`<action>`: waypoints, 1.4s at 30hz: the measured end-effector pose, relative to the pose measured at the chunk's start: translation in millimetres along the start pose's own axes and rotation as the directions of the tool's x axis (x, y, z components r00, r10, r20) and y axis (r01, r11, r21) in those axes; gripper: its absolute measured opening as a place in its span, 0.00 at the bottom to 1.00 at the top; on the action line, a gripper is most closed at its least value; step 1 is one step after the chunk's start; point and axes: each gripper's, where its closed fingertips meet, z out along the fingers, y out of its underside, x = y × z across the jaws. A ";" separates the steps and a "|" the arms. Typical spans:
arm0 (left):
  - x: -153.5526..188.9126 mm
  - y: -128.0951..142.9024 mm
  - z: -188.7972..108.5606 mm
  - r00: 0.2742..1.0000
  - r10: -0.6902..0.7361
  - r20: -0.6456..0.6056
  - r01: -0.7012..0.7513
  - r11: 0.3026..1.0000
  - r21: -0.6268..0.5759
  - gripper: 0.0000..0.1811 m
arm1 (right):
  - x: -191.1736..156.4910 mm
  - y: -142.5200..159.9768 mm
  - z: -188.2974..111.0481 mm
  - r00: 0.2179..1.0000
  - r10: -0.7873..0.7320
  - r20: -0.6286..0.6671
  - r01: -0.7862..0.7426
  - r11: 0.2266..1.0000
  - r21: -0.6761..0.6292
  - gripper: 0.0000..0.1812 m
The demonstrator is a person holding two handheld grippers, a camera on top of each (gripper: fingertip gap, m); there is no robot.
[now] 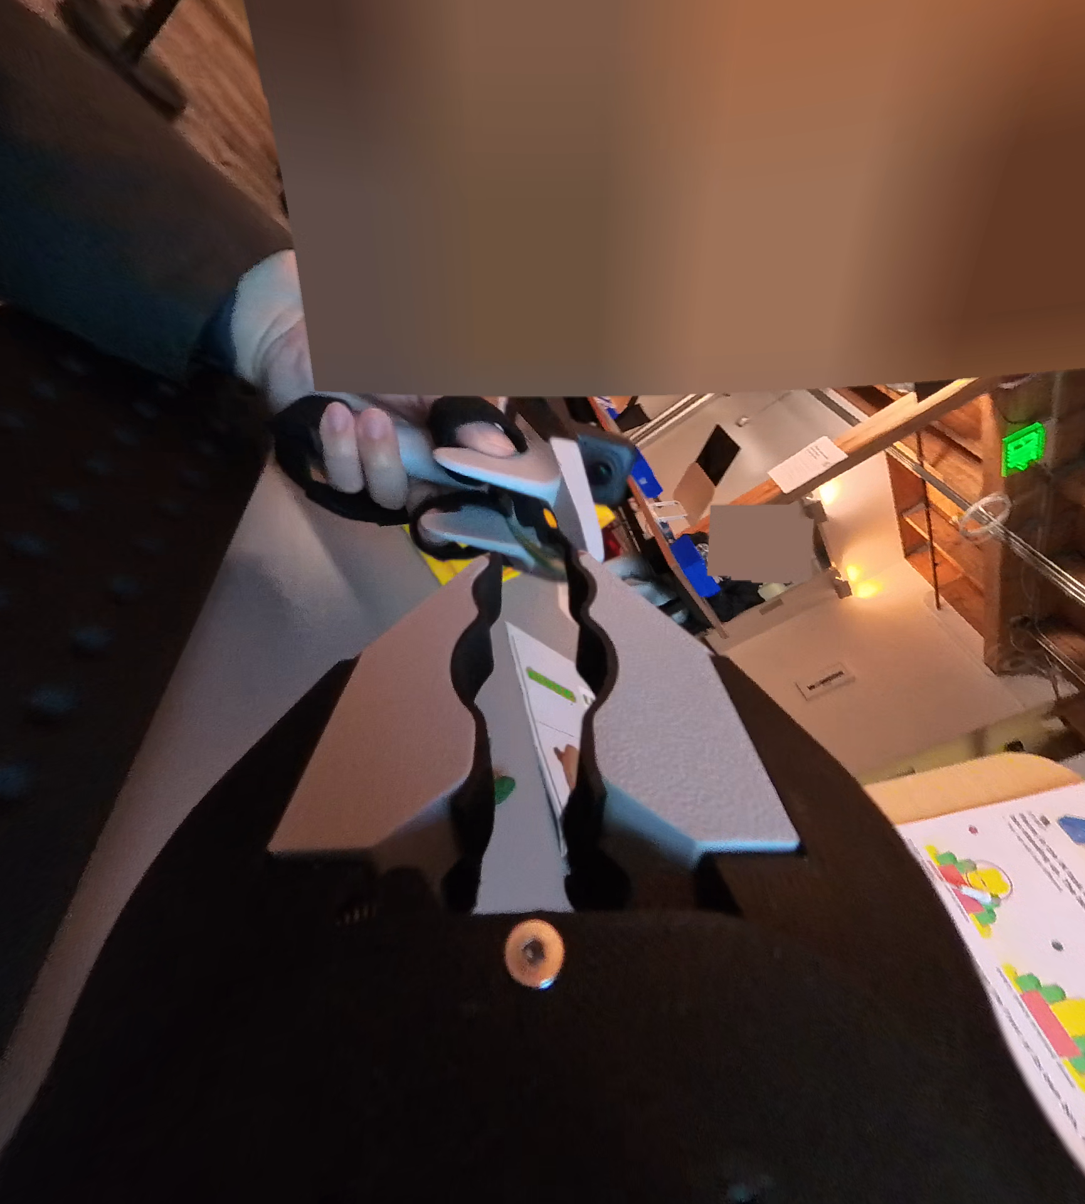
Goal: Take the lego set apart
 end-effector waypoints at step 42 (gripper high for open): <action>-80.1 46.4 -14.3 0.600 0.685 0.412 -0.384 0.699 -0.603 0.15 | -65.1 95.0 0.8 0.661 0.731 0.168 -0.532 0.615 -0.583 0.04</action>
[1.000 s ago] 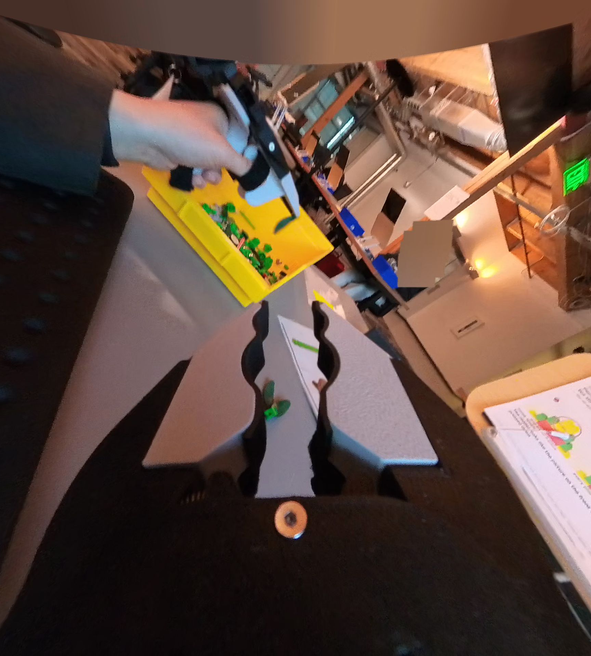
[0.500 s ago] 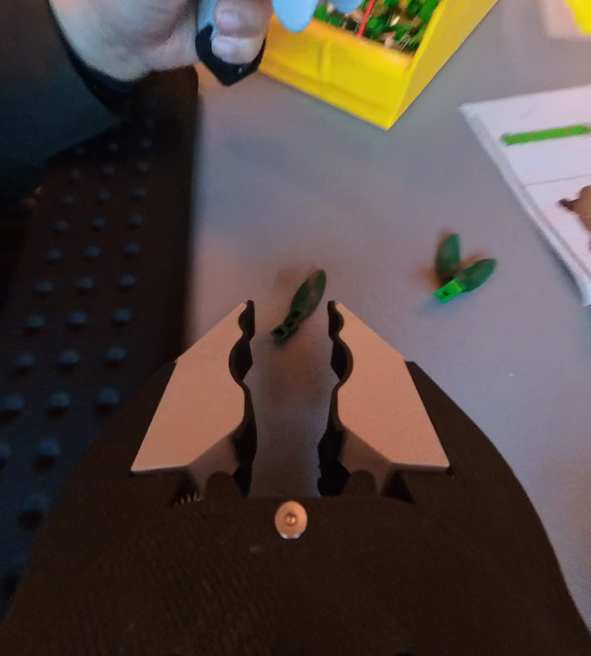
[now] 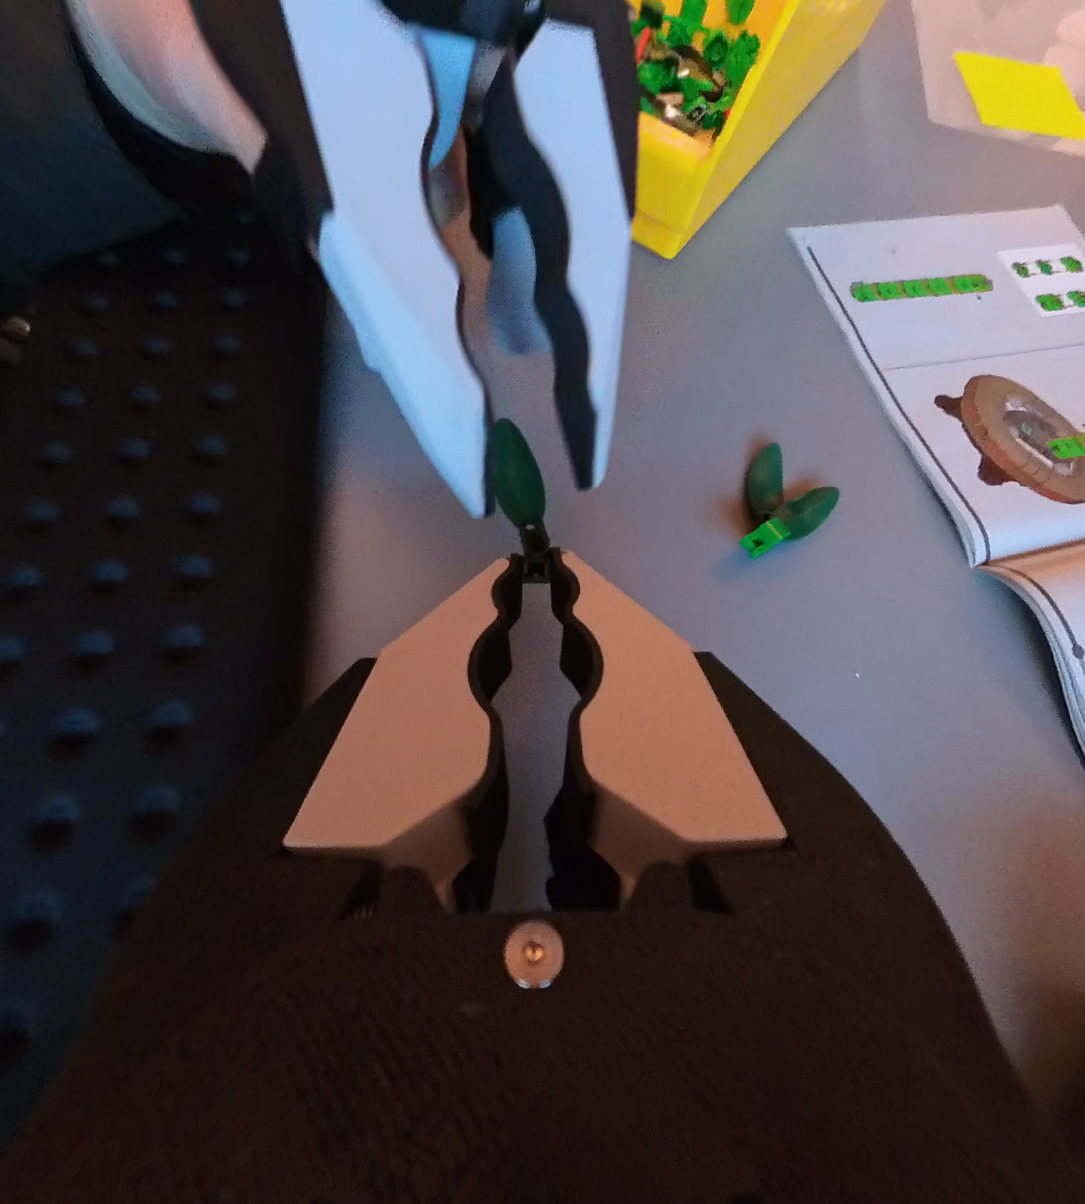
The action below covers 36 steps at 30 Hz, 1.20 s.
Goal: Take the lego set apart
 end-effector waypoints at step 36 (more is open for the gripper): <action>16.3 -41.2 -27.3 0.984 -0.084 -0.159 0.122 0.961 0.248 0.03 | 10.7 -69.4 -47.3 0.908 0.296 0.296 -0.406 0.795 0.451 0.08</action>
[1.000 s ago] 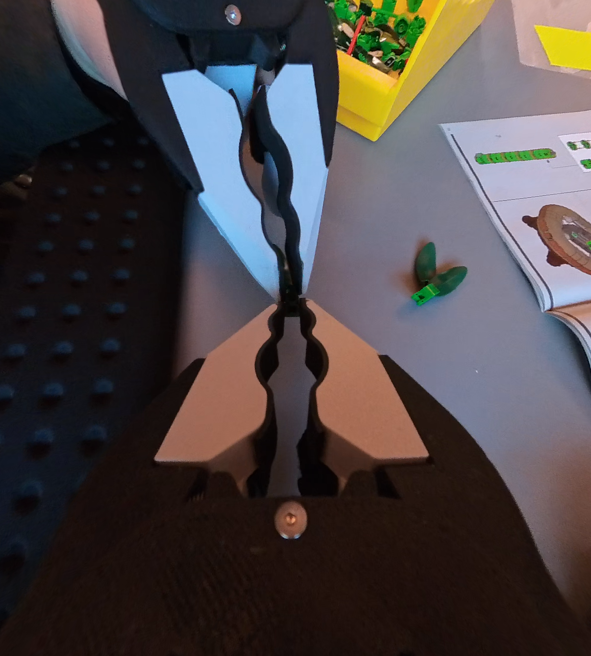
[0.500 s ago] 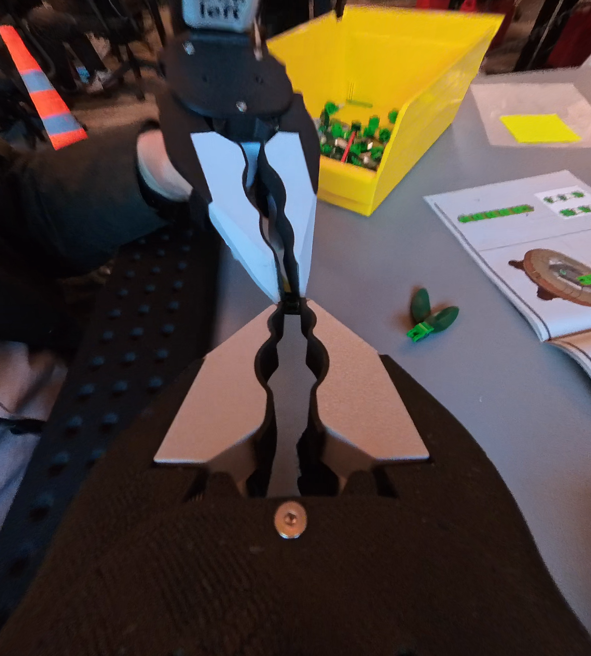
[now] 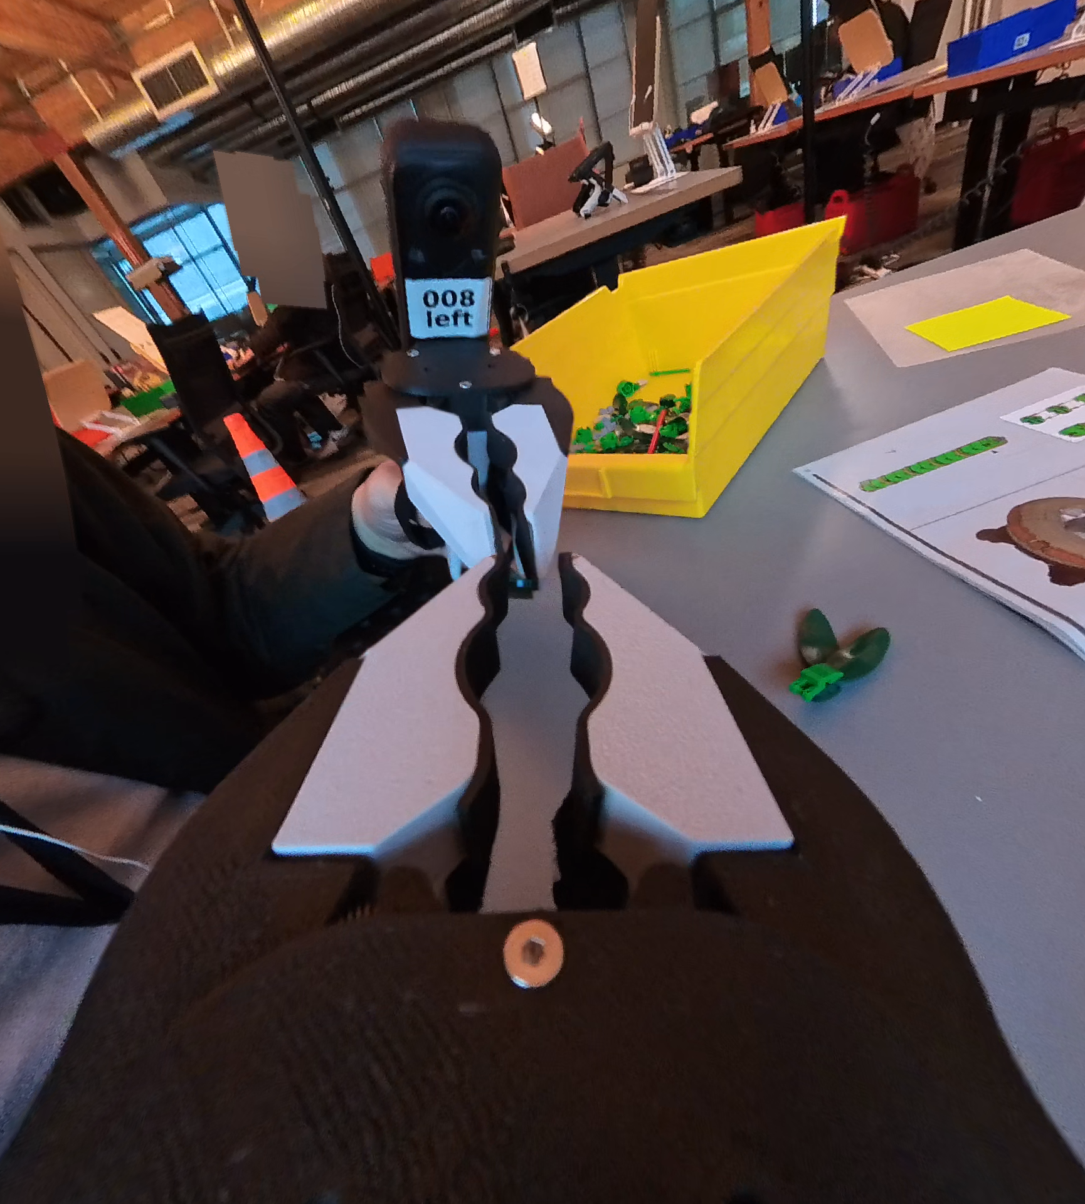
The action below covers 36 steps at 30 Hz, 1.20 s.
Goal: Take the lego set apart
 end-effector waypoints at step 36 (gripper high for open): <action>32.0 -10.6 -5.4 0.917 -0.240 -0.319 0.258 0.966 0.015 0.03 | -35.5 -4.4 -4.3 0.982 -0.023 0.189 0.026 1.000 -0.013 0.03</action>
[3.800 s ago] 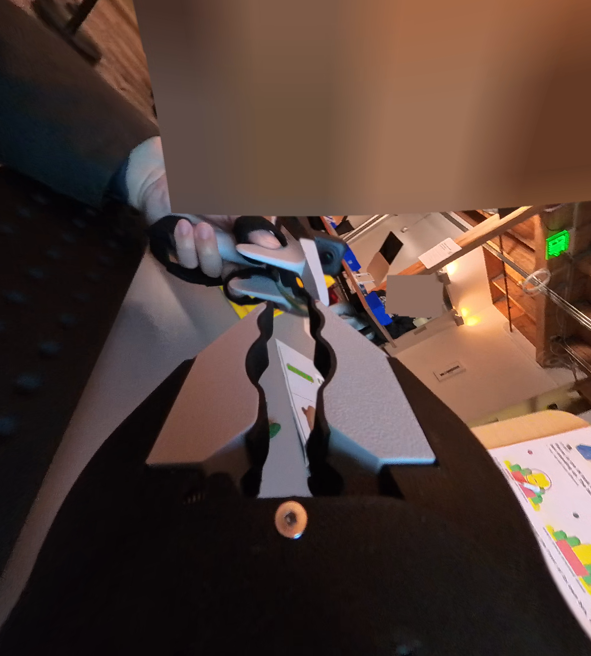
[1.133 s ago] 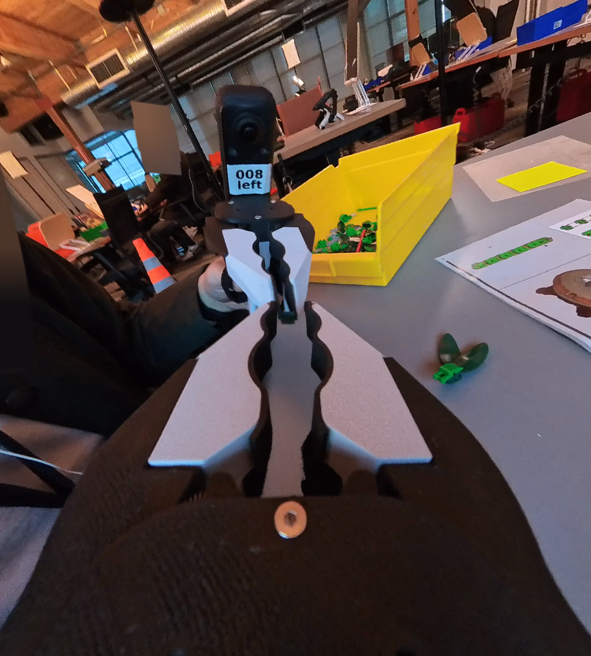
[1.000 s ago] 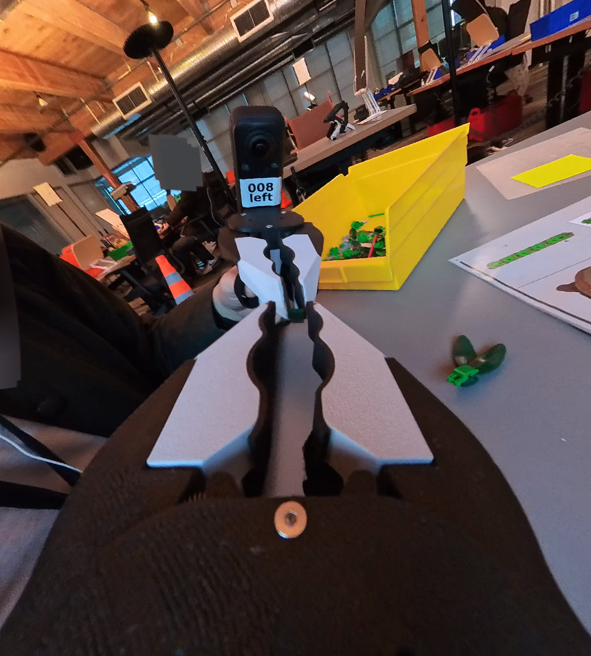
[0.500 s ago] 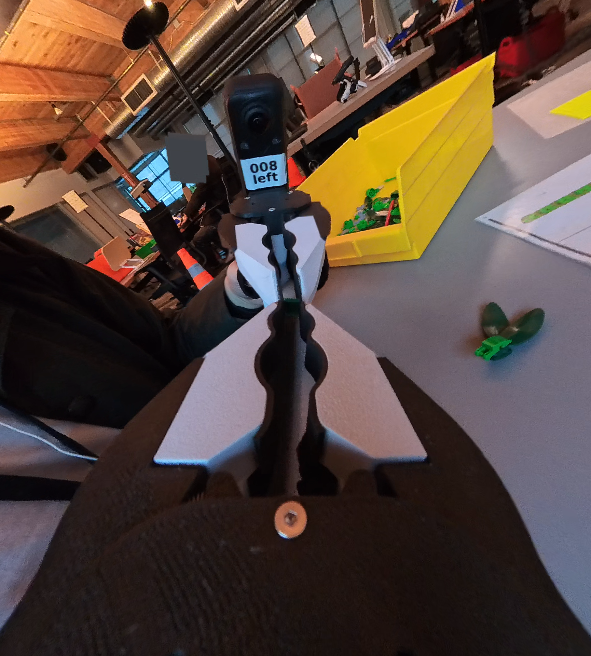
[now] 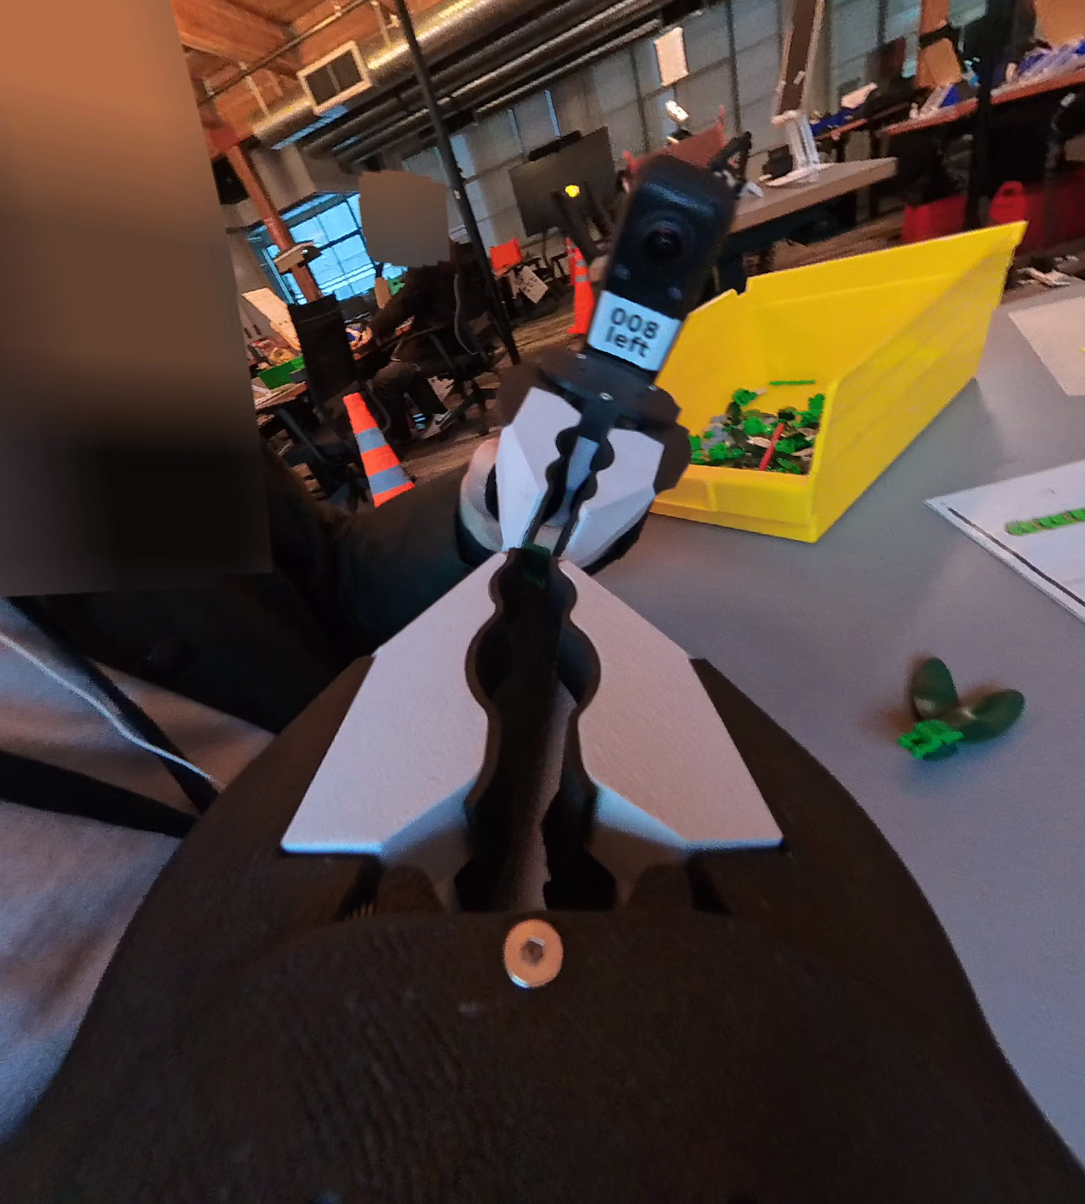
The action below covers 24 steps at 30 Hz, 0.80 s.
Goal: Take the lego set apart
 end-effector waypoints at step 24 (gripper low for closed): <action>-26.4 -6.2 -3.6 0.989 -0.013 0.147 0.006 0.999 0.048 0.03 | 30.9 3.5 1.5 0.943 0.332 -0.008 -0.330 0.939 0.100 0.09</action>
